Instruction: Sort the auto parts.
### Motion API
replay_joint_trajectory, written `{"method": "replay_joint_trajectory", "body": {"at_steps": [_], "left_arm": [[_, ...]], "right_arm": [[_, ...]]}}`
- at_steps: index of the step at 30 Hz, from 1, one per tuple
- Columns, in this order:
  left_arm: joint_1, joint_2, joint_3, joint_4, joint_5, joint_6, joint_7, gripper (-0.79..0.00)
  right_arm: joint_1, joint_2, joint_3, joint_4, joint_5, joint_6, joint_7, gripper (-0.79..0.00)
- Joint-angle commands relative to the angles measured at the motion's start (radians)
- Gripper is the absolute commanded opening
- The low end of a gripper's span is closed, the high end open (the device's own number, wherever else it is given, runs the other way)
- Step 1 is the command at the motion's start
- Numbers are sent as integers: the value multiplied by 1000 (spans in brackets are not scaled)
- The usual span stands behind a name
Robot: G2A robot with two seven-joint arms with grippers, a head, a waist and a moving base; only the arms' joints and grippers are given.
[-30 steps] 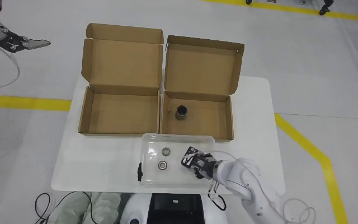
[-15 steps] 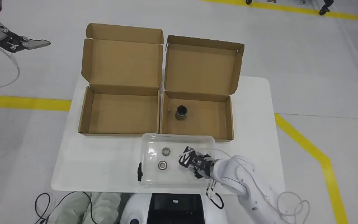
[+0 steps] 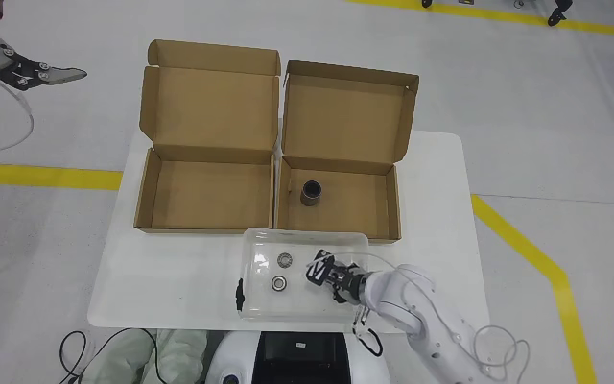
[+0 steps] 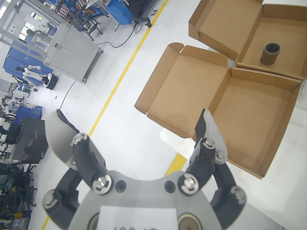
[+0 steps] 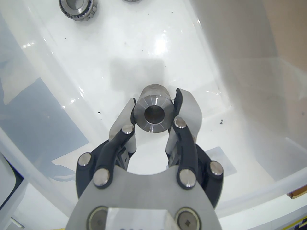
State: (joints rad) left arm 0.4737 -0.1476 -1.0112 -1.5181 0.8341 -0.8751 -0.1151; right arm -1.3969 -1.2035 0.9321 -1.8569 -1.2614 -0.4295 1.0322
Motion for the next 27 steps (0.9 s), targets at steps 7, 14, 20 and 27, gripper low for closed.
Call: {"method": "replay_joint_trajectory", "body": {"at_steps": [7, 14, 20, 27], "left_arm": [[0, 0, 0, 0, 0, 0, 0, 0], [0, 0, 0, 0, 0, 0, 0, 0], [0, 0, 0, 0, 0, 0, 0, 0], [0, 0, 0, 0, 0, 0, 0, 0]], "right_arm": [[-4, 4, 7, -16, 8, -11, -108, -785], [1, 7, 21, -5, 34, -52, -281, -785], [22, 2, 10, 32, 53, -73, -458, -785], [51, -4, 9, 53, 73, -107, -663, -785]]}}
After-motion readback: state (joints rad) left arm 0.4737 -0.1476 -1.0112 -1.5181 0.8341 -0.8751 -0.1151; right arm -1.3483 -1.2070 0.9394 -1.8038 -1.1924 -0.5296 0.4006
